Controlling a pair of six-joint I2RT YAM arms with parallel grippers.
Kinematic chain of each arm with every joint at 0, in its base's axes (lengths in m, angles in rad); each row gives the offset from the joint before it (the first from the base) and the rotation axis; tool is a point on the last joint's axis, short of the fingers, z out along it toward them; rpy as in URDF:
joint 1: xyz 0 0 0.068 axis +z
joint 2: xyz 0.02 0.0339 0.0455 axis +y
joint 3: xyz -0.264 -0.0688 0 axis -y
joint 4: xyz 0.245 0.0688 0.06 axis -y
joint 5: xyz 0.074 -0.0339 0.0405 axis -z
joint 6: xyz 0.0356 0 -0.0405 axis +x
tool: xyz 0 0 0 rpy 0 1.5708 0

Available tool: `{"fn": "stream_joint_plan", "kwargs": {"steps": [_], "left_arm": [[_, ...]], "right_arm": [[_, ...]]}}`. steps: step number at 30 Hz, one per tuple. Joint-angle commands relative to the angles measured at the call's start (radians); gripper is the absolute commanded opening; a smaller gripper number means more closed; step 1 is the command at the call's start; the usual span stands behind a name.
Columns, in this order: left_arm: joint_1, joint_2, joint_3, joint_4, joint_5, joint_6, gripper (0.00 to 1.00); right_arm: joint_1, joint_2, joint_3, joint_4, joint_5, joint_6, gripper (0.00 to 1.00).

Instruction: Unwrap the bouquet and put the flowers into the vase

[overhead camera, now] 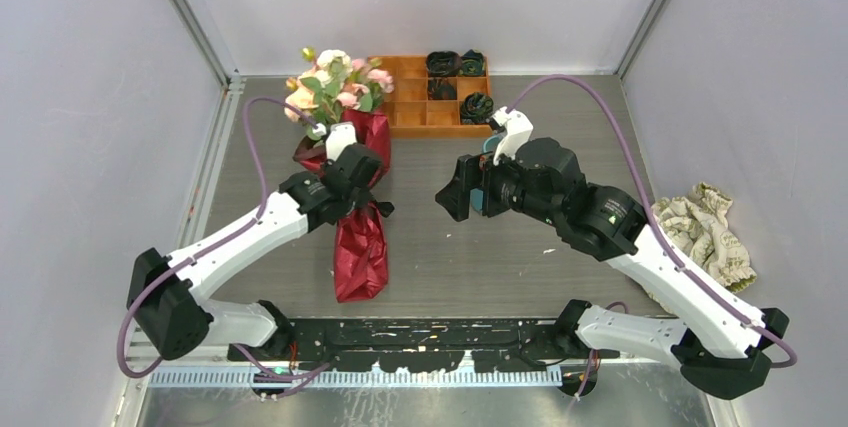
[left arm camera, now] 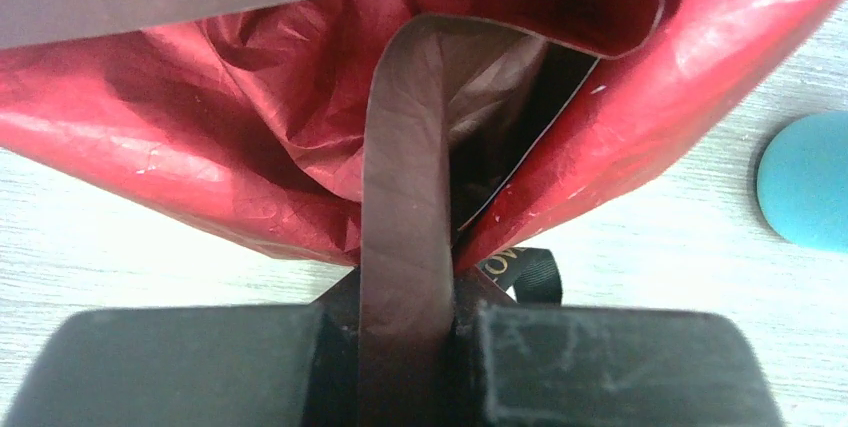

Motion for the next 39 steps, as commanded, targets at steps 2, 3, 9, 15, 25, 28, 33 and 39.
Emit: {"fn": "stream_joint_plan", "kwargs": {"steps": [2,3,9,15,25,28,33,39], "left_arm": [[-0.017,0.086,0.073,0.087,-0.090,0.038,0.02],[-0.017,0.113,0.077,0.110,-0.079,0.039,0.02],[-0.018,0.326,0.134,0.207,-0.038,0.021,0.03],[-0.019,0.478,0.243,0.216,0.056,-0.015,0.12],[-0.015,0.305,0.148,0.280,0.184,0.034,0.69],[-0.008,0.212,0.089,0.267,0.209,0.050,0.76],[-0.008,-0.052,-0.034,0.185,0.114,0.004,0.74],[-0.006,-0.473,-0.125,-0.017,-0.104,-0.045,0.73]], "right_arm": [[0.004,-0.044,0.003,0.046,0.038,0.013,0.99],[0.004,-0.049,0.002,0.040,0.043,0.014,0.99],[0.004,-0.066,0.020,-0.020,0.091,0.011,0.99],[0.005,-0.069,0.034,-0.054,0.082,0.003,0.99],[0.037,-0.064,-0.022,-0.025,0.046,0.024,0.99],[0.040,-0.059,-0.047,0.002,0.028,0.035,0.97],[0.065,-0.011,-0.064,0.006,0.038,0.056,0.85],[0.152,0.155,-0.037,0.015,0.113,0.071,0.78]]}}
